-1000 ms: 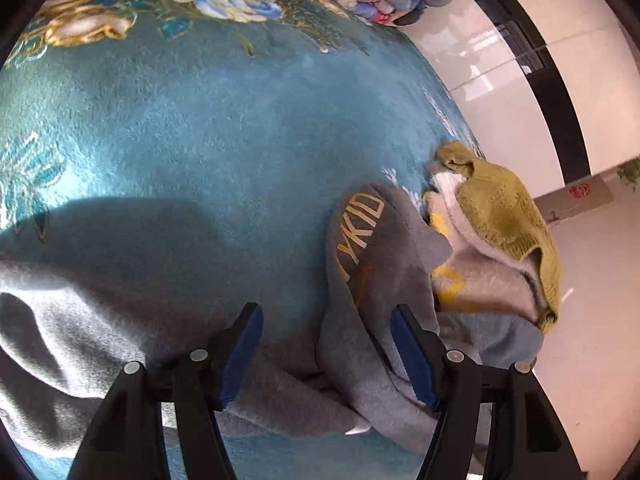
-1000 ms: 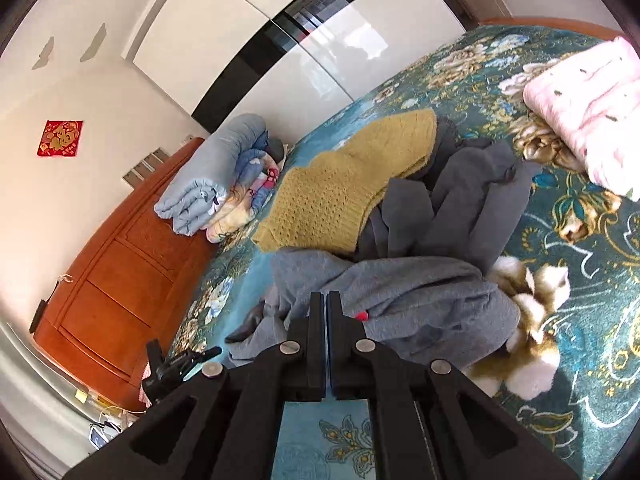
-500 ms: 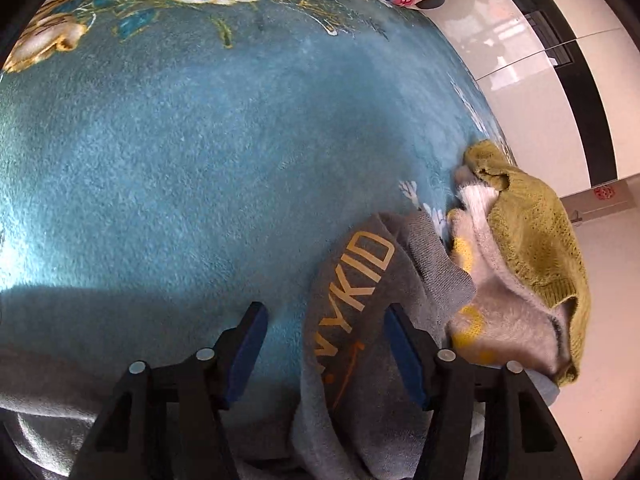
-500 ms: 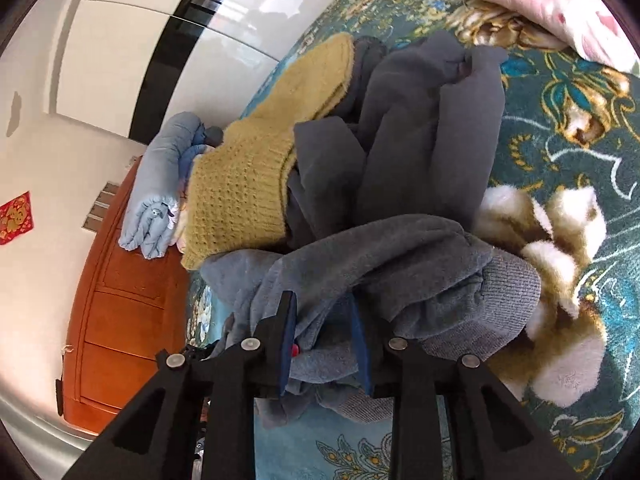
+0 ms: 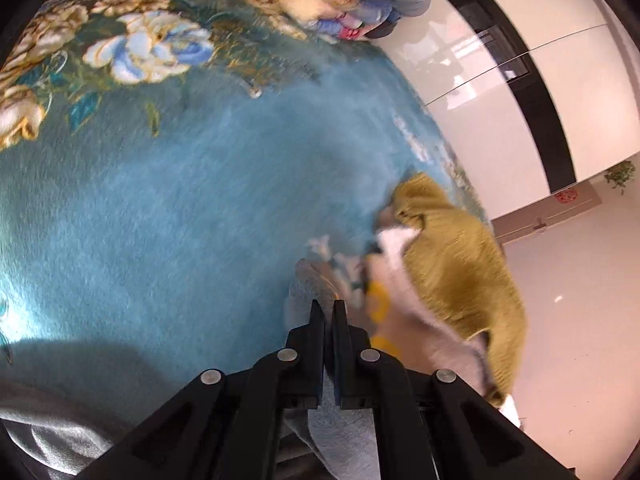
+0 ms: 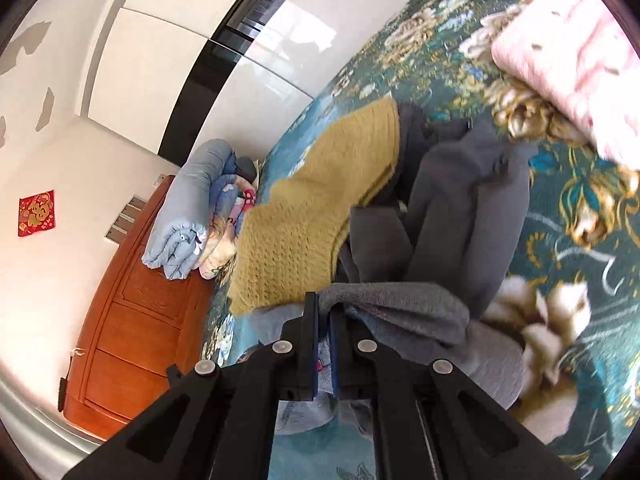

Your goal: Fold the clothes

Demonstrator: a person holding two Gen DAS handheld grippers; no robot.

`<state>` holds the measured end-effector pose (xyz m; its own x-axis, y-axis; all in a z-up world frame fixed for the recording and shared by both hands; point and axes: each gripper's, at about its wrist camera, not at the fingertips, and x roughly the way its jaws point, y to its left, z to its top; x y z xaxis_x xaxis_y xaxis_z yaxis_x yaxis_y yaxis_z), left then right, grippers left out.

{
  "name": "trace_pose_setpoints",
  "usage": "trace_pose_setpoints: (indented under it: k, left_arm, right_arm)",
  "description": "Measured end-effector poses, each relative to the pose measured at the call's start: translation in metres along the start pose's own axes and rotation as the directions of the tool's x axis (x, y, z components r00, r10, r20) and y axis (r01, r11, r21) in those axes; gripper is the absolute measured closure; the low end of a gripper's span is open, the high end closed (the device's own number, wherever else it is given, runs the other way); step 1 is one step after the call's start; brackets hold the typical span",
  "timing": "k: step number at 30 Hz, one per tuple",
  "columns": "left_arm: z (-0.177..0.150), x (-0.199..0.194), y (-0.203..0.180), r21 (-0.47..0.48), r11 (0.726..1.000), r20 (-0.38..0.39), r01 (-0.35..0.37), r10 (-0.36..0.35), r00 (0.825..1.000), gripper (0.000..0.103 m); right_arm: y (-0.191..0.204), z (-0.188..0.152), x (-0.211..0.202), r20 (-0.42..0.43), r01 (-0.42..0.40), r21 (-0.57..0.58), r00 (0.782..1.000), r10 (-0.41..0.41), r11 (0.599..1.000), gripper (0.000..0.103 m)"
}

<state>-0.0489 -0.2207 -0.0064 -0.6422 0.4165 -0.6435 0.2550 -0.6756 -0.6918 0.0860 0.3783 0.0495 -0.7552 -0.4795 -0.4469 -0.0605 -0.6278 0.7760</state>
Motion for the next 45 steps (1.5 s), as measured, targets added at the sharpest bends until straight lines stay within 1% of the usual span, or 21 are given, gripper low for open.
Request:
trace_pose_setpoints:
  k: [1,2,4,7,9,11,14,15,17,20,24,26,29,31,36,37,38,39,40,41,45]
  left_arm:
    - [0.006,-0.021,-0.015,0.027,0.998,0.052,0.058,-0.059,0.997,0.1]
    - [0.012,-0.043,-0.031,0.058,0.992,0.102,0.114,-0.12,0.988,0.1]
    - [0.007,-0.091,-0.05,0.134,0.968,0.177,0.211,-0.233,0.956,0.1]
    - [-0.026,-0.147,-0.049,0.247,0.94,0.216,0.234,-0.289,0.933,0.1]
    - [-0.058,-0.17,-0.028,0.284,0.937,0.217,0.204,-0.27,0.938,0.1]
    - [-0.092,-0.178,0.001,0.293,0.947,0.206,0.132,-0.197,0.958,0.1]
    - [-0.137,-0.167,0.043,0.277,0.96,0.152,0.037,-0.082,0.985,0.1]
    - [-0.151,-0.161,0.057,0.268,0.963,0.132,0.005,-0.041,0.99,0.1]
    - [-0.174,-0.15,0.08,0.235,0.971,0.1,-0.032,0.009,0.995,0.1]
    - [-0.205,-0.15,0.108,0.155,0.987,0.08,-0.026,0.014,0.997,0.1]
    - [-0.223,-0.163,0.124,0.126,0.992,0.097,-0.024,0.012,0.995,0.1]
    - [-0.235,-0.172,0.123,0.139,0.99,0.099,-0.019,0.006,0.995,0.1]
    - [-0.25,-0.181,0.116,0.197,0.98,0.094,-0.011,-0.008,0.996,0.1]
    - [-0.252,-0.18,0.118,0.203,0.979,0.084,-0.018,0.001,0.996,0.1]
    - [-0.237,-0.166,0.139,0.087,0.996,0.066,-0.029,0.023,0.998,0.096]
    - [-0.235,-0.166,0.142,0.081,0.996,0.064,-0.04,0.035,0.997,0.09]
    - [-0.233,-0.166,0.144,0.076,0.996,0.062,-0.053,0.048,0.997,0.079]
    - [-0.229,-0.166,0.147,0.071,0.995,0.07,-0.063,0.058,0.996,0.07]
    - [-0.223,-0.166,0.15,0.06,0.996,0.085,-0.063,0.058,0.995,0.051]
    - [-0.216,-0.165,0.154,0.049,0.997,0.1,-0.063,0.058,0.993,0.045]
    - [-0.181,-0.15,0.162,-0.019,0.998,0.13,-0.065,0.067,0.989,0.047]
  right_arm:
    - [0.008,0.013,-0.006,0.026,-0.008,-0.014,1.0,0.008,1.0,0.099]
    - [0.018,0.024,-0.015,0.058,-0.023,-0.036,0.998,0.025,0.999,0.099]
    - [0.039,0.039,-0.04,0.131,-0.066,-0.103,0.988,0.079,0.992,0.099]
    - [0.06,0.033,-0.079,0.204,-0.107,-0.232,0.967,0.156,0.967,0.099]
    - [0.051,0.011,-0.1,0.189,-0.088,-0.287,0.971,0.147,0.954,0.099]
    - [0.028,-0.017,-0.112,0.149,-0.044,-0.305,0.984,0.093,0.951,0.099]
    - [-0.023,-0.056,-0.117,0.072,0.019,-0.237,0.997,-0.002,0.971,0.099]
    - [-0.04,-0.068,-0.117,0.048,0.033,-0.202,0.999,-0.024,0.979,0.099]
    - [-0.071,-0.089,-0.114,0.003,0.049,-0.134,0.999,-0.049,0.99,0.099]
    - [-0.099,-0.111,-0.112,-0.02,0.066,-0.056,0.998,-0.067,0.996,0.099]
    - [-0.113,-0.119,-0.123,0.008,0.052,-0.016,0.999,-0.052,0.999,0.099]
    - [-0.11,-0.119,-0.127,0.017,0.055,-0.021,0.998,-0.055,0.998,0.099]
    - [-0.104,-0.12,-0.135,0.04,0.066,-0.035,0.997,-0.064,0.997,0.099]
    - [-0.106,-0.12,-0.14,0.053,0.063,-0.025,0.997,-0.062,0.998,0.099]
    - [-0.116,-0.125,-0.134,0.021,0.085,-0.01,0.996,-0.084,0.996,0.099]
    - [-0.117,-0.126,-0.133,0.019,0.093,-0.012,0.996,-0.092,0.996,0.099]
    - [-0.119,-0.127,-0.133,0.019,0.094,-0.007,0.995,-0.094,0.996,0.099]
    - [-0.121,-0.128,-0.133,0.019,0.091,0.002,0.996,-0.091,0.996,0.099]
    - [-0.123,-0.128,-0.133,0.017,0.091,0.007,0.996,-0.091,0.996,0.099]
    - [-0.125,-0.128,-0.133,0.014,0.096,0.007,0.995,-0.096,0.995,0.099]
    - [-0.131,-0.13,-0.128,0.0,0.095,0.031,0.995,-0.095,0.995,0.099]
